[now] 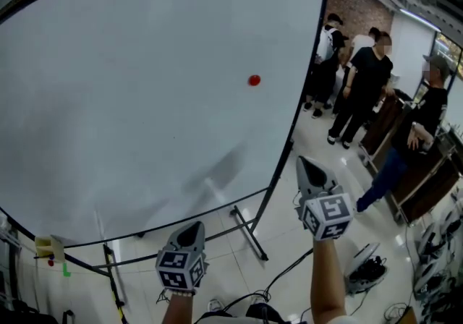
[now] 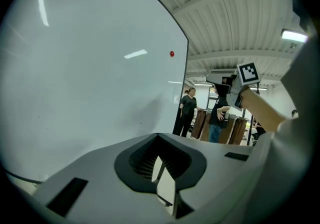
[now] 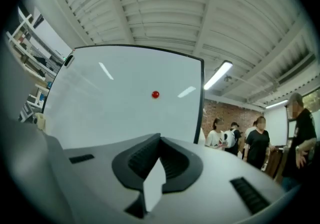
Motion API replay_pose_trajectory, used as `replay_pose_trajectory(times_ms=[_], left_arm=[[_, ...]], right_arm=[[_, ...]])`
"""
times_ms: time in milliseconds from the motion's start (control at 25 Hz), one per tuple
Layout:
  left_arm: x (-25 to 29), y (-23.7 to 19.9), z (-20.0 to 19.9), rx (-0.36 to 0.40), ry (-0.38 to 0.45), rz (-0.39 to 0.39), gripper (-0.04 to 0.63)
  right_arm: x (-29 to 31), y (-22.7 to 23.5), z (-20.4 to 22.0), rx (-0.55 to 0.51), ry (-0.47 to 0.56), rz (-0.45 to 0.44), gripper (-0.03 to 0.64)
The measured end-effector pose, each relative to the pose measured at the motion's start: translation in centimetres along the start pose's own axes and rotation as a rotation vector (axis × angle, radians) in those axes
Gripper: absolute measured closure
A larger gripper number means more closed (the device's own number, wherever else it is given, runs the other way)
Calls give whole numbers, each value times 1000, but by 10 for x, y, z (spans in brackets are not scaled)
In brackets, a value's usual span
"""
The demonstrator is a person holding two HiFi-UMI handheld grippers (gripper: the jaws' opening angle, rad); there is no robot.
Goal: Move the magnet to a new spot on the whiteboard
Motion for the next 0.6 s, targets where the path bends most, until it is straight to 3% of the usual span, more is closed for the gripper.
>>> replay_pose_trajectory(times_ms=[280,600], left_arm=[[-15,9,20,10,-38,25,603],[-58,65,52,39,-55,35,603]], right_arm=[[-62,-23,97,265,-76,0,615],[-175,-56,171,376,-170,0,615]])
Point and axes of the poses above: the fingertips, and each gripper's own axes: x forward along the fingers, y to its right, z out of its underside, the point moved 9 cm from there along -x, backward along the fingers, and after that the axes turned 15 degrees about -z, right-handed, at the moved point
